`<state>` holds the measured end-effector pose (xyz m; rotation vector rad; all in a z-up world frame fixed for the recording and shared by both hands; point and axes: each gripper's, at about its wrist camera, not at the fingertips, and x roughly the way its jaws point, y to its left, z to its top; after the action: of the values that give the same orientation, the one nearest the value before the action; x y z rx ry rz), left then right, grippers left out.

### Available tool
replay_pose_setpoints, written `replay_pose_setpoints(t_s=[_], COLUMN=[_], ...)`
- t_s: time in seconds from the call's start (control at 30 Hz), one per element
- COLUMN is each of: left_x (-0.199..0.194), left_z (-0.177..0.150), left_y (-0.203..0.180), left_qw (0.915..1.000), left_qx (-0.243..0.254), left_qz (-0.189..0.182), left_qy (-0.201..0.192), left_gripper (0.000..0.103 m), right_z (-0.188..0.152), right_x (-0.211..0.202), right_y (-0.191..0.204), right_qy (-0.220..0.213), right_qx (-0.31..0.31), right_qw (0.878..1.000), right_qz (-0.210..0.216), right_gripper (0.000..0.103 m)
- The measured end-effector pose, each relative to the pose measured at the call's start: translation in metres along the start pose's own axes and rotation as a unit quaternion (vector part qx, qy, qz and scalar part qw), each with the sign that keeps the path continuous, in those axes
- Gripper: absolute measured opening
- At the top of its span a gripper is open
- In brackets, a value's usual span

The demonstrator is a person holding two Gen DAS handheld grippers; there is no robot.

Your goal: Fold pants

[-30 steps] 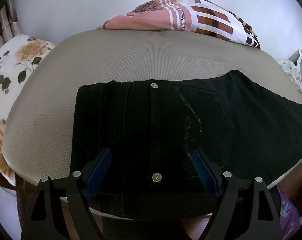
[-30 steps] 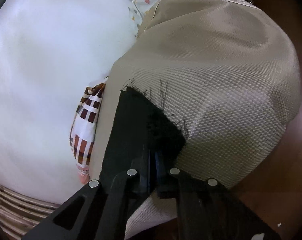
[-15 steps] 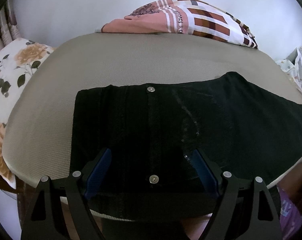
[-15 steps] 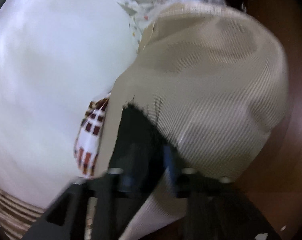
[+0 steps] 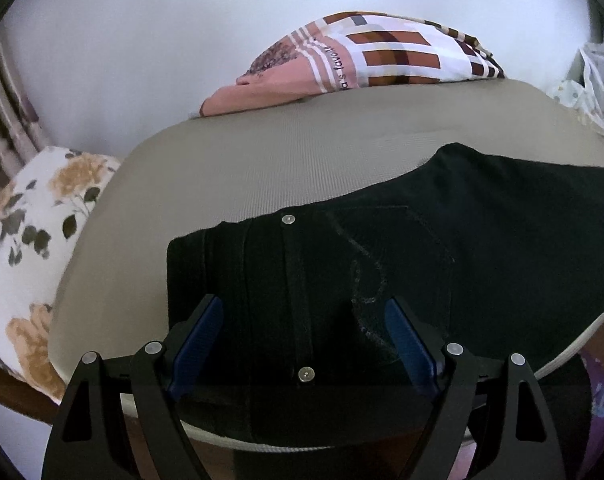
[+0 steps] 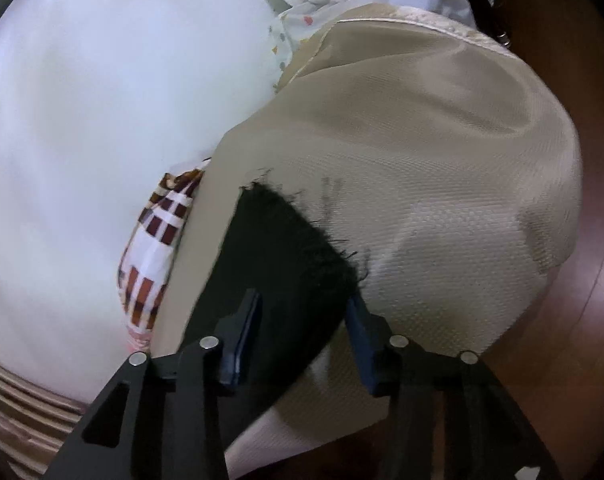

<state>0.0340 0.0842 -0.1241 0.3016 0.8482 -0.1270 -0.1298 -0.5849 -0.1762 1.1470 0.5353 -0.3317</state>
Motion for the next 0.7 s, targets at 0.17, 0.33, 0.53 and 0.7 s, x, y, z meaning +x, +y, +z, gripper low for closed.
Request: replay_pose_setpoints(t_s=[0.17,0.33,0.53,0.7], left_x=[-0.003,-0.004,-0.003,-0.002], left_z=[0.000,-0.001,-0.003,-0.003], left_y=[-0.002,-0.003,-0.005,-0.004], left_qw=[1.0000,1.0000,1.0000,1.0000], left_qx=[0.006,0.006,0.006,0.003], left_qz=[0.002,0.003,0.003,-0.001], left_qy=[-0.005,-0.005,0.002,-0.001], left_gripper=[0.084,0.086,0.086,0.086], right_z=[0.003,0.007,-0.005,-0.008], right_x=[0.012,0.015,0.033,0.030], right_y=[-0.005,-0.014,-0.003,-0.007], right_qy=[0.004,-0.008,0.055,0.047], right_qx=[0.025,0.060,0.030,0.036], right_qw=[1.000,0.998,0.998,0.997], right_qz=[0.002,0.035,0.028,0.041], right_gripper=[0.042,0.046,0.011,0.013])
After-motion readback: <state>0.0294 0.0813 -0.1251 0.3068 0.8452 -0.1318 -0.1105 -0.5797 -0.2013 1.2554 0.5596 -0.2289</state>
